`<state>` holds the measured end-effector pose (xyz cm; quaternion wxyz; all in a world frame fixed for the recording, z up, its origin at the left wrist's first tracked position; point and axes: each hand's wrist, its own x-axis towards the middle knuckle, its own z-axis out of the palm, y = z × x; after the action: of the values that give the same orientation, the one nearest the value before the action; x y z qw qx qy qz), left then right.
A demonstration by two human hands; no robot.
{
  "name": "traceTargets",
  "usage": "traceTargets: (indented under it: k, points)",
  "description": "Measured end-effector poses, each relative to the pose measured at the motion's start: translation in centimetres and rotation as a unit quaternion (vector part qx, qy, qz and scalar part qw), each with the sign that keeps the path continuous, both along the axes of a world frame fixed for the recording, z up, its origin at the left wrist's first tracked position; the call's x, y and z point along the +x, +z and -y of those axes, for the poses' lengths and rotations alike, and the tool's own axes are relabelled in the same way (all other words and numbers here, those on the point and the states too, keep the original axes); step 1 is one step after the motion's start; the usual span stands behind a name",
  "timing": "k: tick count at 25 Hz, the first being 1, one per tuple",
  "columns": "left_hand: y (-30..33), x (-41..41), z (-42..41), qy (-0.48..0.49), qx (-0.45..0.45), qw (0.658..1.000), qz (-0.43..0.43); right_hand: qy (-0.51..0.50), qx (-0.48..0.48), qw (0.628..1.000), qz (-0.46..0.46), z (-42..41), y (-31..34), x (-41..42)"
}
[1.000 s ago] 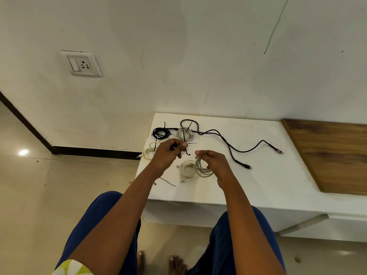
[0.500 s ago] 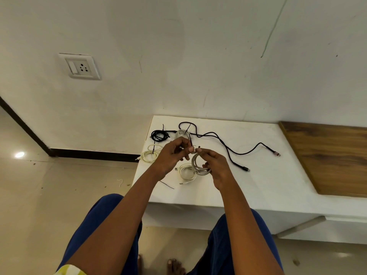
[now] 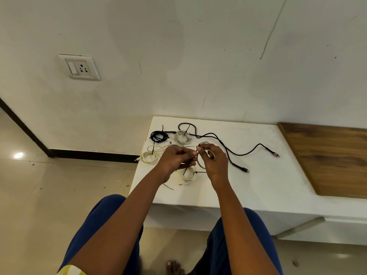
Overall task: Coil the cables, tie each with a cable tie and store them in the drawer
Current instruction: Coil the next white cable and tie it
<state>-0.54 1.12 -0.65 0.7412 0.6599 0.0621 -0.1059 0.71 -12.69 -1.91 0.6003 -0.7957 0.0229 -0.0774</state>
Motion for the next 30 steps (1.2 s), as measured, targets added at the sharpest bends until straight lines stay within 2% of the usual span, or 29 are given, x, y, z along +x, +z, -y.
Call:
traceTargets:
  k: [5, 10, 13, 17, 22, 26, 30]
  points:
    - [0.3, 0.0, -0.2, -0.006, -0.022, 0.999, -0.029, -0.022, 0.003, 1.0, -0.01, -0.1, 0.1, 0.0]
    - [0.4, -0.1, 0.6, 0.058, -0.023, 0.998, -0.027, 0.016, 0.033, 0.999, -0.03, -0.3, 0.3, -0.2]
    - [0.4, -0.2, 1.2, 0.085, -0.032, 0.995, -0.035, 0.024, 0.15, 0.988, -0.039, -0.4, 0.8, -0.5]
    - [0.4, -0.3, 2.0, 0.112, -0.013, 0.992, -0.058, -0.027, 0.266, 0.962, -0.054, -0.7, 1.0, -0.4]
    - [0.1, -0.5, 3.1, 0.198, 0.026, 0.979, -0.036, -0.049, 0.312, 0.944, -0.093, -1.6, 1.1, -0.7]
    - [0.2, -0.6, 3.5, 0.25, 0.028, 0.967, -0.027, -0.027, 0.344, 0.932, -0.114, -1.9, 1.1, -0.9]
    - [0.1, -0.5, 3.5, 0.253, 0.039, 0.967, -0.011, 0.036, 0.34, 0.928, -0.148, -1.2, 1.2, -0.6]
